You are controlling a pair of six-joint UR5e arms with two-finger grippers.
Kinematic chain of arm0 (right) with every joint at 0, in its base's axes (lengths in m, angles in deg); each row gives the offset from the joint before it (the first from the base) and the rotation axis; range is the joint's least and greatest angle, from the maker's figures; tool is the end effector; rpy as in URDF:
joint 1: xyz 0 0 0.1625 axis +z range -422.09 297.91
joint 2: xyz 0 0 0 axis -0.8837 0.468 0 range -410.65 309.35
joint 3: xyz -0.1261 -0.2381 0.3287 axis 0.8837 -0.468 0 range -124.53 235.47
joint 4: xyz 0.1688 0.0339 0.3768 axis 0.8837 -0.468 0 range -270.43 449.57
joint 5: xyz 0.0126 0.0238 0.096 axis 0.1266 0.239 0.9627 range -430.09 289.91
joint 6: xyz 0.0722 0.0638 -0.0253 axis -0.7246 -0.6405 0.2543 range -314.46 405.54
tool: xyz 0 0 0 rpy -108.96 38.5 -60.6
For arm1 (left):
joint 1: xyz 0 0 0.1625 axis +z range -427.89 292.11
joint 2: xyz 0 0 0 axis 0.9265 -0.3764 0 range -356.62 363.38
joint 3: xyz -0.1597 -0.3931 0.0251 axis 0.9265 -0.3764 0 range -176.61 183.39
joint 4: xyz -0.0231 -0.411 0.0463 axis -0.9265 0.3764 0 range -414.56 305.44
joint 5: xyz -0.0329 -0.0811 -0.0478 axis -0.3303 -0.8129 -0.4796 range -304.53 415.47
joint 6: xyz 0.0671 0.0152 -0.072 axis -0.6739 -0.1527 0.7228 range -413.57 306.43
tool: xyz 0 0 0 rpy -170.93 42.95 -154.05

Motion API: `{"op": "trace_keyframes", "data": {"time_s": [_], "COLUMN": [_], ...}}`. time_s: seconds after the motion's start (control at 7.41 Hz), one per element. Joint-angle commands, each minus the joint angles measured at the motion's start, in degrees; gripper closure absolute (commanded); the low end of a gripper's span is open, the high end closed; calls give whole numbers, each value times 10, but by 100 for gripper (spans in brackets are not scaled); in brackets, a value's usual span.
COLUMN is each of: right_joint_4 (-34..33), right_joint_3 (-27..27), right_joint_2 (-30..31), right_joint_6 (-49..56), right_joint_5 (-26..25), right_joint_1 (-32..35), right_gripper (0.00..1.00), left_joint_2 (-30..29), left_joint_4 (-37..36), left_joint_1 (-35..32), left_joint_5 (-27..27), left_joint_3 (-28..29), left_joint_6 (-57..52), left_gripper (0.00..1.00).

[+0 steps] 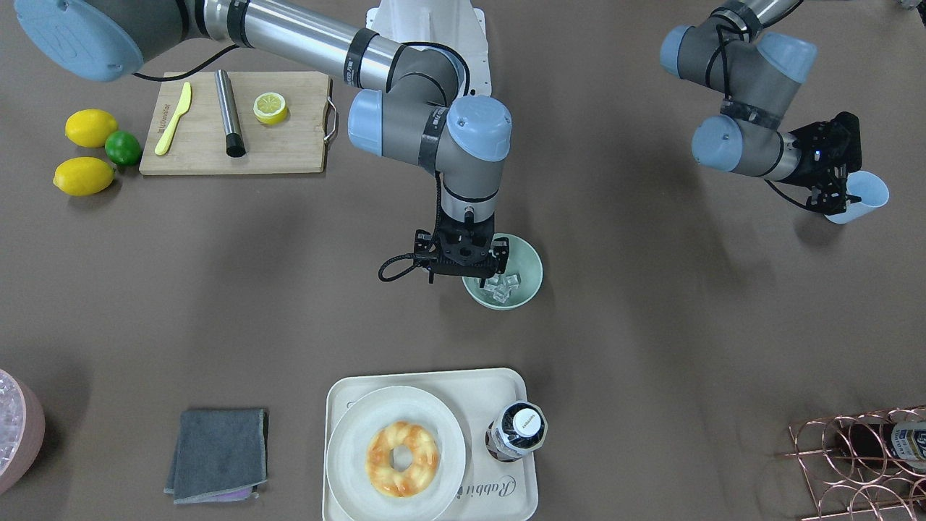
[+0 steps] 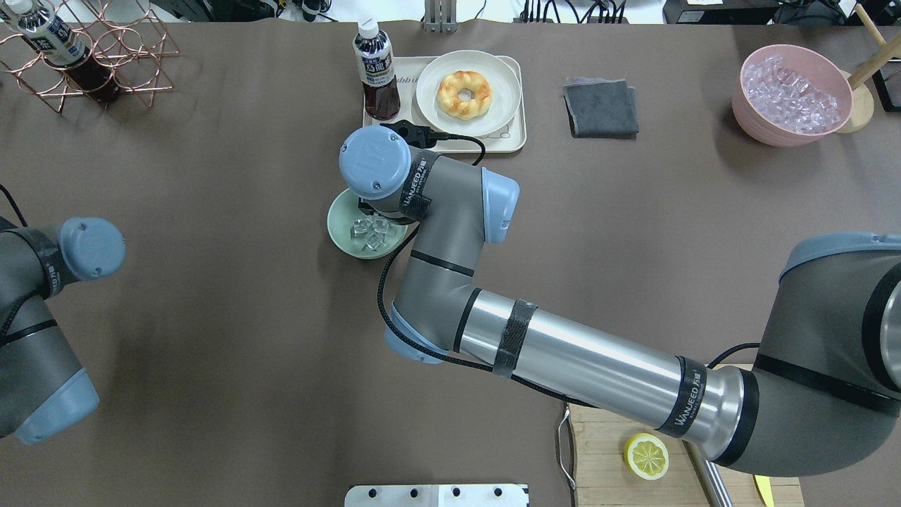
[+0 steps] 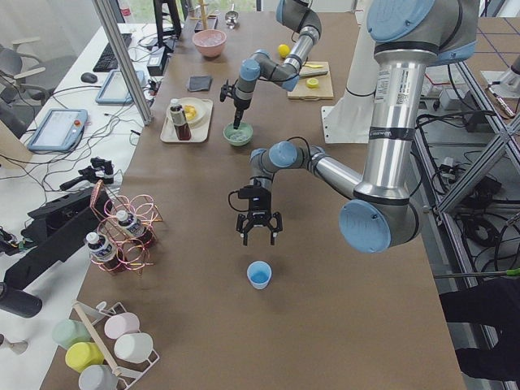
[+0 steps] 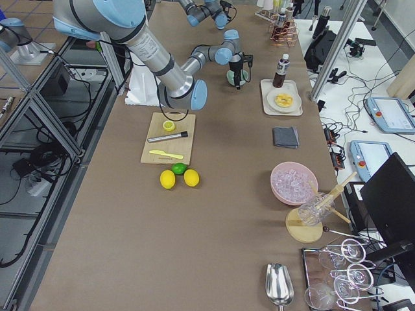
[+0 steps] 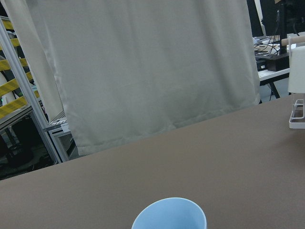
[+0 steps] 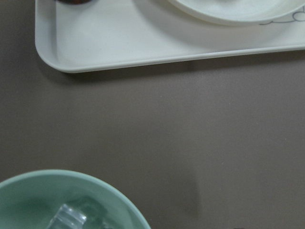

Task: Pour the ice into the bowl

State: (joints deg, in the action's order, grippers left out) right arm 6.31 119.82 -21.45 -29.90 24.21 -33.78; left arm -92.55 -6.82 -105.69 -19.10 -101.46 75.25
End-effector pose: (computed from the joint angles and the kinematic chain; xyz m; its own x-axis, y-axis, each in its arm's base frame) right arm -0.6730 -0.5056 0.1515 0.7422 0.1150 0.6602 -0.2503 0.9614 0.1140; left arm 0.2721 -0.4133 0.5719 0.2508 -0.9593 0.1300 0.8612 0.2825 0.4225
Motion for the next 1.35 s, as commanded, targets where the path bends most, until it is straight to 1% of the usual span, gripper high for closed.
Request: {"op": "trace_keyframes", "data": {"time_s": [0.0,0.14,0.27,0.41,0.54,0.68,0.81,0.95,1.08,1.22], "right_joint_4": [11,16,27,32,33,35,35,35,33,34], "right_joint_3": [-9,-9,-9,-9,-9,-8,-5,-1,10,20], "right_joint_2": [-5,-6,-5,-5,-5,-5,-5,-5,0,2], "right_joint_6": [-4,-15,-16,-16,-15,-15,-9,8,28,45], "right_joint_5": [4,4,4,4,4,4,5,17,45,66], "right_joint_1": [1,0,-4,-6,-9,-10,-6,6,26,42], "right_gripper": [53,84,100,100,100,100,100,100,100,100], "left_joint_2": [-24,-47,-78,-84,-80,-76,-69,-49,-44,-44], "left_joint_4": [-55,-55,-53,-36,23,69,103,137,188,224], "left_joint_1": [-37,-68,-120,-171,-235,-276,-334,-384,-454,-501], "left_joint_5": [-1,-6,-37,-64,-91,-128,-162,-195,-246,-303], "left_joint_3": [-124,-132,-130,-130,-119,-87,-67,-59,-26,11], "left_joint_6": [-105,-170,-258,-341,-422,-489,-570,-646,-731,-794], "left_gripper": [3,3,3,3,3,3,3,3,3,3]}}
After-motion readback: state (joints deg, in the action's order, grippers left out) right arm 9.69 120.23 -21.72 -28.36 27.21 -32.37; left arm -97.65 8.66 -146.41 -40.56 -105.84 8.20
